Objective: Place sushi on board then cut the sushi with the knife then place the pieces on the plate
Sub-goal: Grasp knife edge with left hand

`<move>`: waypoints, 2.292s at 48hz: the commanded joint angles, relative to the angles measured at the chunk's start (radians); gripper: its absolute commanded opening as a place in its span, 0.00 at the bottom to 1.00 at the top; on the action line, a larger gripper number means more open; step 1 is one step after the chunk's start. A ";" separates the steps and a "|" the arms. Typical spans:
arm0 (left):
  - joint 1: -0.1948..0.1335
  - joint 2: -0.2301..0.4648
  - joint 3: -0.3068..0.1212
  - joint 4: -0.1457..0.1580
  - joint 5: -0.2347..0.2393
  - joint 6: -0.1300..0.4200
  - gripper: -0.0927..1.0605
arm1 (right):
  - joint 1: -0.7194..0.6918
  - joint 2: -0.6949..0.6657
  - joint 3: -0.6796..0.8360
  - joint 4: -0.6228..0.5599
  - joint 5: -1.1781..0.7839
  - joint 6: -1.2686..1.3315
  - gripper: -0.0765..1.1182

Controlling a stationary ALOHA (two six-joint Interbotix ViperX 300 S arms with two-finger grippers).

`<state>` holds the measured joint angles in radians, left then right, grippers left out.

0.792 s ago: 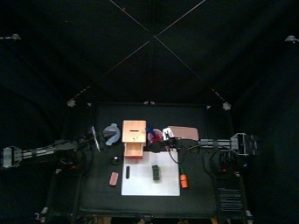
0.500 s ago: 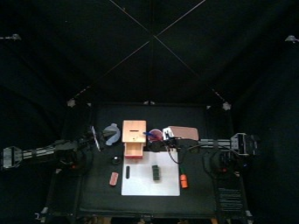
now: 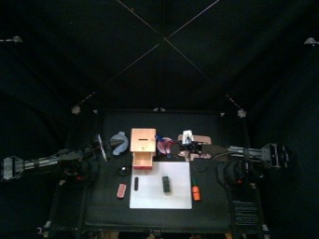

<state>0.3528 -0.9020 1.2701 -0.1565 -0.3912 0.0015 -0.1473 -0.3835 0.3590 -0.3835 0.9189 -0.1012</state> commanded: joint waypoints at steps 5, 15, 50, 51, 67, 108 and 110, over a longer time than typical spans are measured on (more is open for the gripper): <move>-0.003 0.009 -0.052 0.035 -0.008 0.002 0.15 | -0.003 -0.112 0.091 0.094 -0.149 0.120 0.41; -0.058 0.081 -0.084 0.112 -0.005 0.002 0.15 | -0.003 -0.169 0.278 0.209 -0.466 0.235 0.41; -0.492 0.359 -0.173 0.115 -0.003 -0.005 0.24 | 0.005 -0.222 0.575 0.250 -0.904 0.301 0.41; -0.495 0.373 -0.176 0.106 -0.003 -0.003 0.24 | 0.005 -0.227 0.574 0.249 -0.904 0.301 0.41; -0.491 0.609 -0.282 0.000 0.078 0.002 0.24 | -0.015 -0.313 0.577 0.245 -0.905 0.302 0.41; -0.218 0.805 -0.439 0.202 0.328 0.003 0.25 | -0.009 -0.336 0.606 0.215 -0.916 0.299 0.41; -0.209 0.808 -0.443 0.227 0.334 0.003 0.25 | -0.009 -0.336 0.607 0.215 -0.916 0.299 0.41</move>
<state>0.1120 -0.0966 0.8544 0.0368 -0.0614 0.0015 -0.1580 -0.7118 0.9756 -0.1687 0.0138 0.1994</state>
